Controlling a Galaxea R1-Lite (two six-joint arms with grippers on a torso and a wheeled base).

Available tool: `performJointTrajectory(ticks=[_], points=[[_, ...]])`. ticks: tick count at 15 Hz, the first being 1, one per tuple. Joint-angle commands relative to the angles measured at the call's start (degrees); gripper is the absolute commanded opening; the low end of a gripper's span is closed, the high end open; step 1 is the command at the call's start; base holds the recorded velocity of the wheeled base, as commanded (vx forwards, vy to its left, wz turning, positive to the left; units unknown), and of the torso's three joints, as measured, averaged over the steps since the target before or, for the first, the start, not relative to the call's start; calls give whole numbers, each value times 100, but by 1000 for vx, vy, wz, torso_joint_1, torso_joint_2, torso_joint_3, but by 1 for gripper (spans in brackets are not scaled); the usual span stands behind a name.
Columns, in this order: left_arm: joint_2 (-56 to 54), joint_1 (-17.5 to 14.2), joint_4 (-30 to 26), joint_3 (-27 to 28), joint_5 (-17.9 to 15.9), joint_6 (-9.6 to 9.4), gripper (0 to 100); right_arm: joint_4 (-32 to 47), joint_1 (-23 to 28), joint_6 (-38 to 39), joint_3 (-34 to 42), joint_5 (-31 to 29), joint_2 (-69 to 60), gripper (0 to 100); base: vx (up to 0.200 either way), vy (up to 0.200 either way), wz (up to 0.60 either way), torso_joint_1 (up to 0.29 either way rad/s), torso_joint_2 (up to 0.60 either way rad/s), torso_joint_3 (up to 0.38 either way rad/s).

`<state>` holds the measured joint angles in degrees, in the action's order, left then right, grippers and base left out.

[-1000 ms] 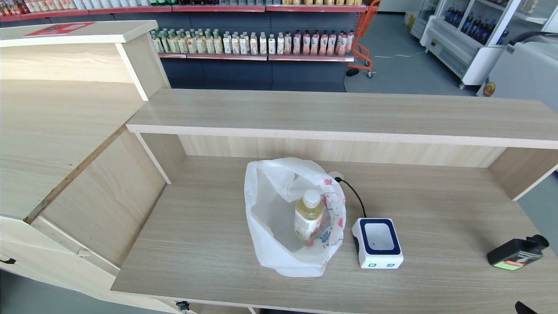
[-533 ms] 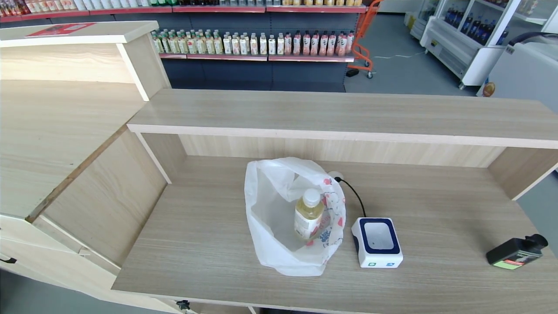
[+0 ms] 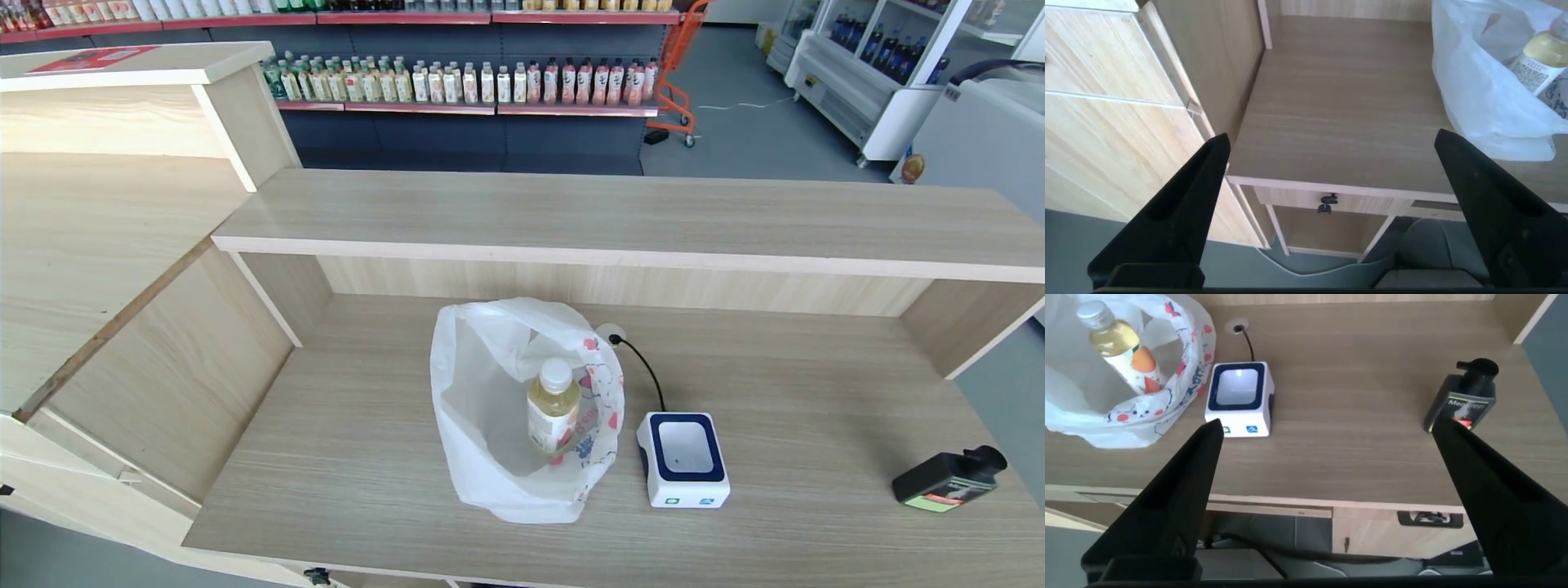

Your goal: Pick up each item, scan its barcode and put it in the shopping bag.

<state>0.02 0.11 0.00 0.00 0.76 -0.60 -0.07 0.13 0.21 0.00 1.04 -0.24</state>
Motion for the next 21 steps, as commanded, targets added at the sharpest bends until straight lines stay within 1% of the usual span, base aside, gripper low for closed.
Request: performJointTrajectory(ticks=[1,3,4,9,10,11,16,17,19,21], points=[[-2,-2,0,0,4,-19,100,7,4,-3,0,2,24,100,0,-200,0,2,-2,2],[-2,7,0,0,4,-46,100,7,4,-3,0,2,24,100,0,-200,0,0,2,-2],[-2,7,0,0,4,-19,100,7,4,-3,0,2,24,100,0,-200,0,7,2,7],[-2,7,0,0,4,51,100,7,4,-3,0,2,24,100,0,0,0,0,0,0],[-2,7,9,0,4,121,100,7,4,-3,0,2,24,100,-200,0,0,-2,2,2],[-2,7,0,0,4,139,100,7,4,-3,0,2,24,100,-200,0,0,2,2,2],[-2,7,0,0,4,130,100,7,4,-3,0,2,24,100,-200,0,0,2,4,1],[-2,7,0,0,4,112,100,7,4,-3,0,2,24,100,0,0,0,0,0,0],[-2,7,0,0,-5,16,100,7,4,-3,0,2,24,100,0,0,0,0,0,0],[-2,7,0,0,-5,16,100,7,4,-3,0,2,24,100,0,-200,0,0,0,5]])
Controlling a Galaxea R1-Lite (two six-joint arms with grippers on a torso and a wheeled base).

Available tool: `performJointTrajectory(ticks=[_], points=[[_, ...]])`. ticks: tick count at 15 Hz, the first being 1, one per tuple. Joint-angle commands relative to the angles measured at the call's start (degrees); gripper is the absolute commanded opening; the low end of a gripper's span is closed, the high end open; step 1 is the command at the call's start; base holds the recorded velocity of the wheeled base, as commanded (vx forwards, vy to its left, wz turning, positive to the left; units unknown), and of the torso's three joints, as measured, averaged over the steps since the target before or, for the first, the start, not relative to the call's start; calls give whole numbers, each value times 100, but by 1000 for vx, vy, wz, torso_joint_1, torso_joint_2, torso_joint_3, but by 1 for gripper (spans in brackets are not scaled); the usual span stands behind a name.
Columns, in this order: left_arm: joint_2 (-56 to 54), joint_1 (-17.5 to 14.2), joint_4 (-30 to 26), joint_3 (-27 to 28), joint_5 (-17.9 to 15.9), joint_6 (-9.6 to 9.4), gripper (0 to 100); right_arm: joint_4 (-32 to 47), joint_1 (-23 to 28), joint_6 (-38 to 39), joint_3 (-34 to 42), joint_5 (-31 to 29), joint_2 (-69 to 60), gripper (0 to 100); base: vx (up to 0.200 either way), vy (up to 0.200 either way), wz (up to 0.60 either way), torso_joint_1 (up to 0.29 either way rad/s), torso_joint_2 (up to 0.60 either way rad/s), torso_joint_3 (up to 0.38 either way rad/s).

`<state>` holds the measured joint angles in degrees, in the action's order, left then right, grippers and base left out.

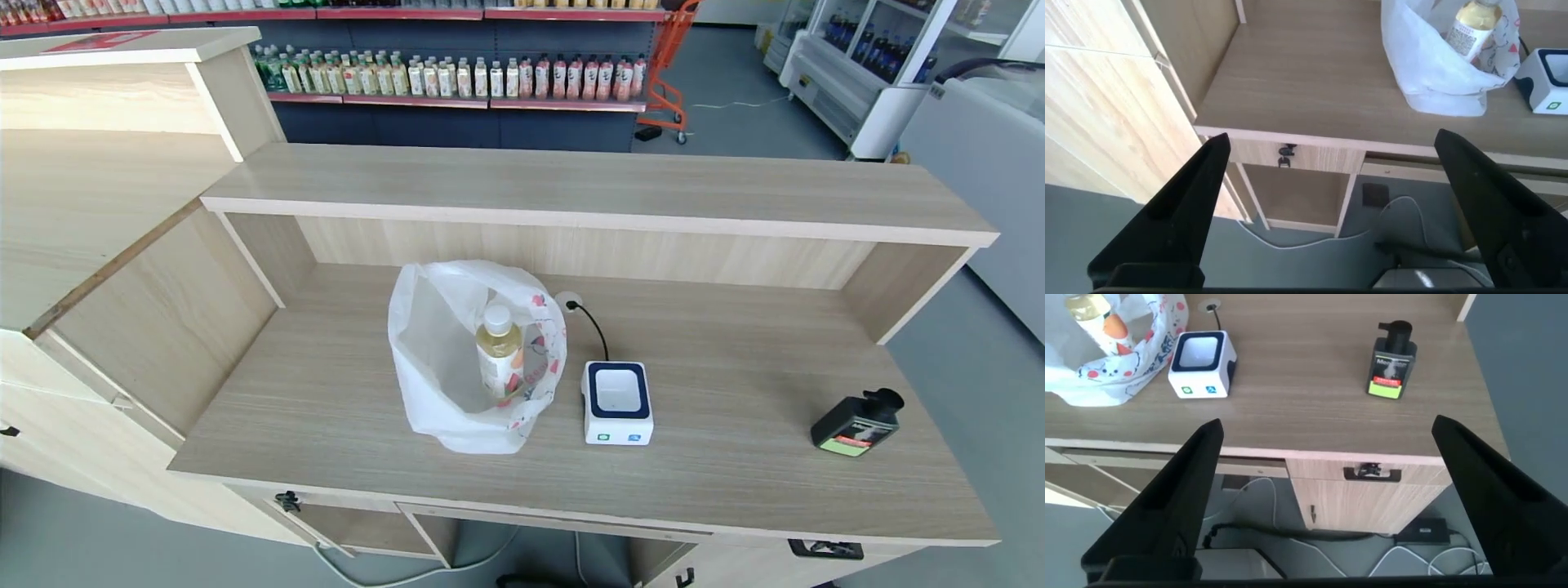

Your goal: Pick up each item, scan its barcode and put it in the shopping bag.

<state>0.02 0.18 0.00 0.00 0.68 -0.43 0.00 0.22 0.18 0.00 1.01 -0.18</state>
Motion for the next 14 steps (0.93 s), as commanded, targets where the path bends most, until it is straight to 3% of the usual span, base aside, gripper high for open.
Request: performJointTrajectory(ticks=[1,14], points=[[-2,-1,0,0,2,-1,100,0,-4,-1,0,4,18,100,0,-200,0,22,2,-7],[-2,-1,0,0,11,-19,100,0,-4,-18,0,4,18,100,0,-200,0,3,5,2]])
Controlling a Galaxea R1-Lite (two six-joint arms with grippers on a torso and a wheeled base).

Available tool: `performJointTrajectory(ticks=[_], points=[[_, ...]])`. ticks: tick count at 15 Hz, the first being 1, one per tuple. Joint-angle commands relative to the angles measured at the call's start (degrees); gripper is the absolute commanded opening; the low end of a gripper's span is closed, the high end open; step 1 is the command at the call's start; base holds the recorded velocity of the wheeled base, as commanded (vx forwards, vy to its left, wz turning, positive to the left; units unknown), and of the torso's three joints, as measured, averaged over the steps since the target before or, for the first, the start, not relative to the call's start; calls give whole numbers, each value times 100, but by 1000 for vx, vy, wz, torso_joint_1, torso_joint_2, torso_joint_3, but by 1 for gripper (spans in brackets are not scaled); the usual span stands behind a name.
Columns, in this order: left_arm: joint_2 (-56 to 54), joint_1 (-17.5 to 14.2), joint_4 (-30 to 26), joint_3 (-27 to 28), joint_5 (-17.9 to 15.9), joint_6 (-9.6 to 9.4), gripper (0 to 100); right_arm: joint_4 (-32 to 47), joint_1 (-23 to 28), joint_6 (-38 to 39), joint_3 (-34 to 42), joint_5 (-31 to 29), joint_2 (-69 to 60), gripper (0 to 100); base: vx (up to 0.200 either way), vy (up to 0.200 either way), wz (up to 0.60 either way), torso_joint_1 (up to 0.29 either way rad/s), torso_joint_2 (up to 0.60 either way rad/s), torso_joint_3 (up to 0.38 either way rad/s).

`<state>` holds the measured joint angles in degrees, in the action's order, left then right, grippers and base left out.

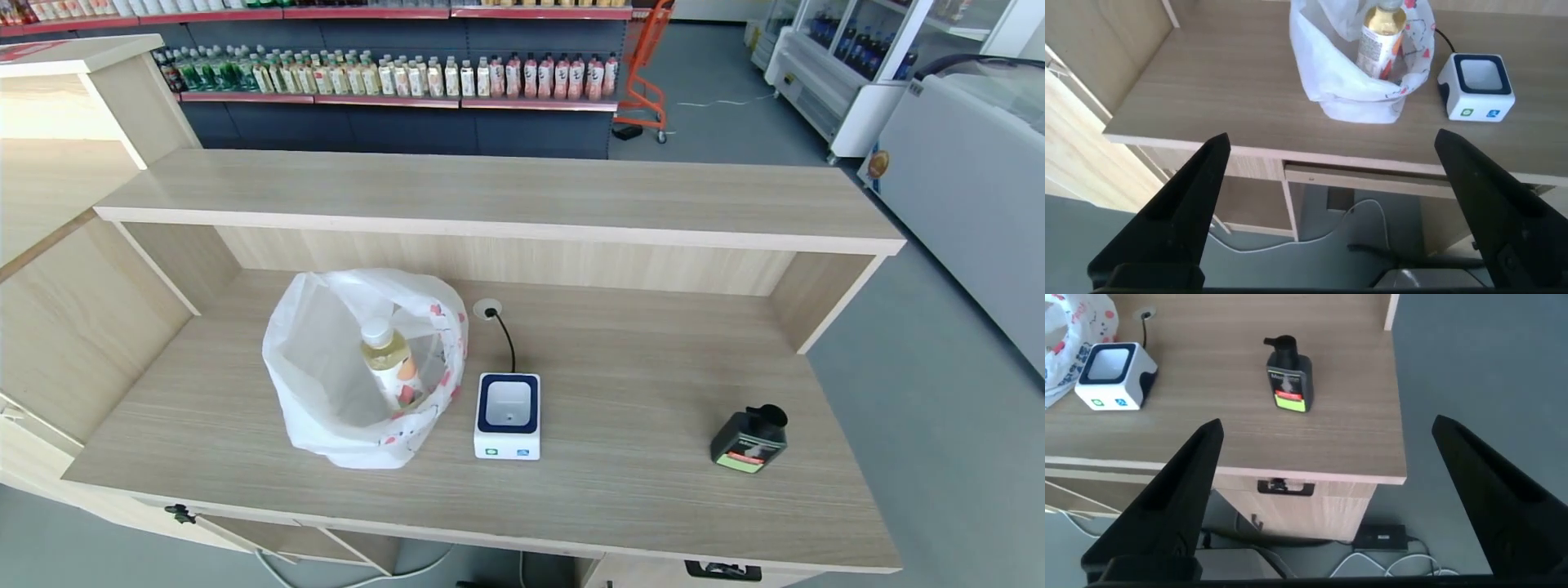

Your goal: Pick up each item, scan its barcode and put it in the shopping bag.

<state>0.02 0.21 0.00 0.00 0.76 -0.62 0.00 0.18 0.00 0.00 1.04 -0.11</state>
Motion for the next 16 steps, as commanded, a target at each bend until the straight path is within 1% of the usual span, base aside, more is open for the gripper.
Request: performJointTrajectory(ticks=[1,2,3,4,5,6,7,8,9,11,12,13,15,16], points=[[-2,-3,0,0,4,9,100,0,-18,-35,0,2,11,100,0,-200,0,7,2,2],[-2,-3,0,0,4,45,100,0,-18,-70,0,11,11,100,0,-200,0,2,7,-2],[-2,-3,0,0,4,45,100,-44,-18,-149,0,19,11,100,0,0,0,0,0,0],[-2,-3,0,0,4,45,100,44,-80,-211,-519,213,248,100,0,0,0,0,0,0],[-2,-3,0,0,4,45,100,264,-159,-141,-1600,301,1558,100,0,0,0,0,0,0],[-2,-3,0,0,4,45,100,272,-150,-114,-2566,292,2744,100,0,0,0,0,0,0],[-2,-3,0,0,4,45,100,457,-97,-220,-3340,283,3825,100,0,0,0,0,0,0],[-2,-3,0,0,4,45,100,589,105,-378,-3735,283,4502,100,0,0,0,0,0,0],[-2,-3,0,0,4,45,100,817,571,-940,-4184,301,5750,100,0,0,0,0,0,0],[-2,-3,0,0,4,45,100,861,571,-1995,-3902,292,6638,100,0,0,0,0,0,0],[-2,-3,0,0,4,45,100,870,606,-2329,-3753,283,7060,100,0,0,0,0,0,0],[-2,-3,0,0,4,45,100,861,597,-2496,-3727,283,7332,100,0,0,0,0,0,0],[-2,-3,0,0,4,45,100,861,518,-3252,-3630,353,7693,100,0,0,0,0,0,0],[-2,-3,0,0,4,45,100,835,553,-3832,-3586,415,8044,100,0,0,0,0,0,0]])
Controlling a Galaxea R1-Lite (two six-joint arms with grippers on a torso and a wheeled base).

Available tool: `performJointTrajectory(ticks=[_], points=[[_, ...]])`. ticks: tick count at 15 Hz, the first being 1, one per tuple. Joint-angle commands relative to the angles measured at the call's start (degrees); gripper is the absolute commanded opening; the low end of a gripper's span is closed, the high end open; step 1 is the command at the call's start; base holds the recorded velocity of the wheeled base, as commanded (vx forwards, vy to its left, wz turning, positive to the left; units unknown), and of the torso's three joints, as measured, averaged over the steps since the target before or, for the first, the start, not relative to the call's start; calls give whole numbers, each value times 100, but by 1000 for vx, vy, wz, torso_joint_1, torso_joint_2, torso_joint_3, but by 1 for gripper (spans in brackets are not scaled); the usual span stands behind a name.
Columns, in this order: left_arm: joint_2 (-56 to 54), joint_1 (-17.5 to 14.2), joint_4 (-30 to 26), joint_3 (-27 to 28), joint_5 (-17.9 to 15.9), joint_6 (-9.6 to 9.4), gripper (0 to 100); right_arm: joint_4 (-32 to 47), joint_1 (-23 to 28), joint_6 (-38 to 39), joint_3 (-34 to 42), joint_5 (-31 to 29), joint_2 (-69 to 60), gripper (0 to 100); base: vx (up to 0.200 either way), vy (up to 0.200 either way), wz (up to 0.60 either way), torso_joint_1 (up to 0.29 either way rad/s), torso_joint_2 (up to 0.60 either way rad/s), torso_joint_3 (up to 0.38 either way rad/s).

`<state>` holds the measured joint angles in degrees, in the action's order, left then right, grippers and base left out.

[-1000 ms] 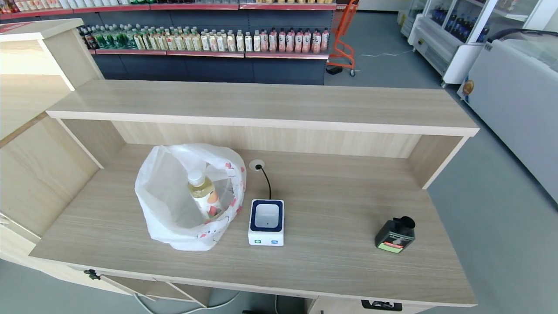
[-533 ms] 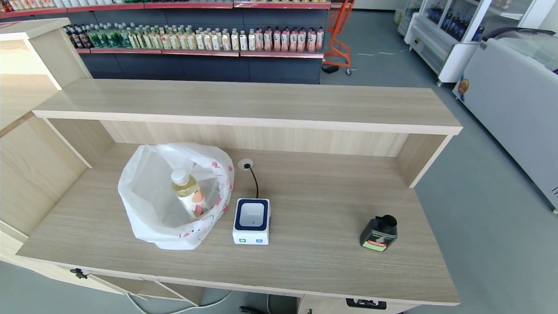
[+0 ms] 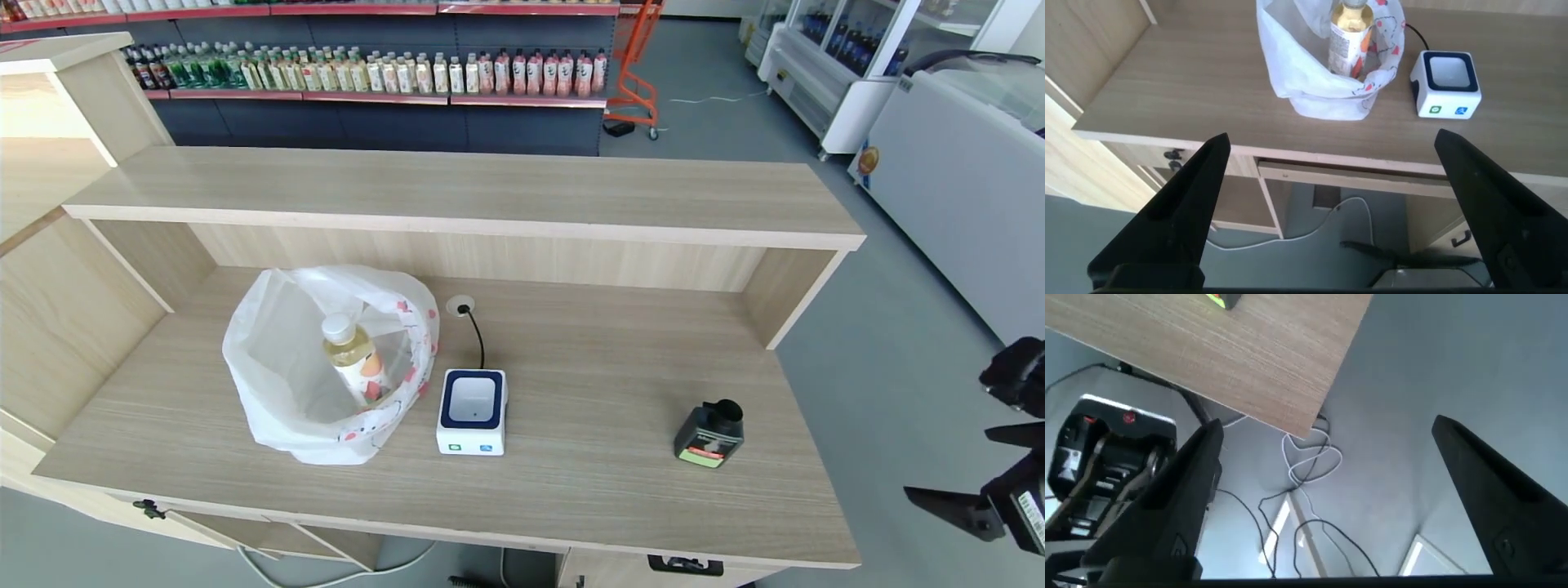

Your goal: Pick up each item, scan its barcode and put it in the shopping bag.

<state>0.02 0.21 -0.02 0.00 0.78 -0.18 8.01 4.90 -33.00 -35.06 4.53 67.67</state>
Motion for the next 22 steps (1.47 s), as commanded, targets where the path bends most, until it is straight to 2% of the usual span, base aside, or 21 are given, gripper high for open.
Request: performJointTrajectory(ticks=[1,3,5,7,9,13,21,22], points=[[-2,-3,2,0,1,1,100,25,90,-796,-98,188,1486,100,0,0,0,0,0,0],[-2,-3,2,0,1,1,100,-54,64,-1165,-141,592,1978,100,0,0,0,0,0,0],[-2,-3,2,0,1,1,100,-546,-86,-1464,-115,935,2400,100,0,0,0,0,0,0],[-2,-3,2,0,1,1,100,-1135,-341,-1508,-141,1647,2857,100,0,0,0,0,0,0],[-2,-3,2,0,1,1,100,-1689,-508,-1508,-141,1753,3217,100,0,0,0,0,0,0],[-2,-3,2,0,1,1,100,-2093,-604,-1516,-326,1893,3780,100,0,0,0,0,0,0],[-2,-3,2,0,1,1,100,-2497,-930,-1508,-783,2034,4395,100,0,0,0,0,0,0],[-2,-3,2,0,1,1,100,-2506,-973,-1508,-818,2025,4439,0,0,0,0,0,0,0]])
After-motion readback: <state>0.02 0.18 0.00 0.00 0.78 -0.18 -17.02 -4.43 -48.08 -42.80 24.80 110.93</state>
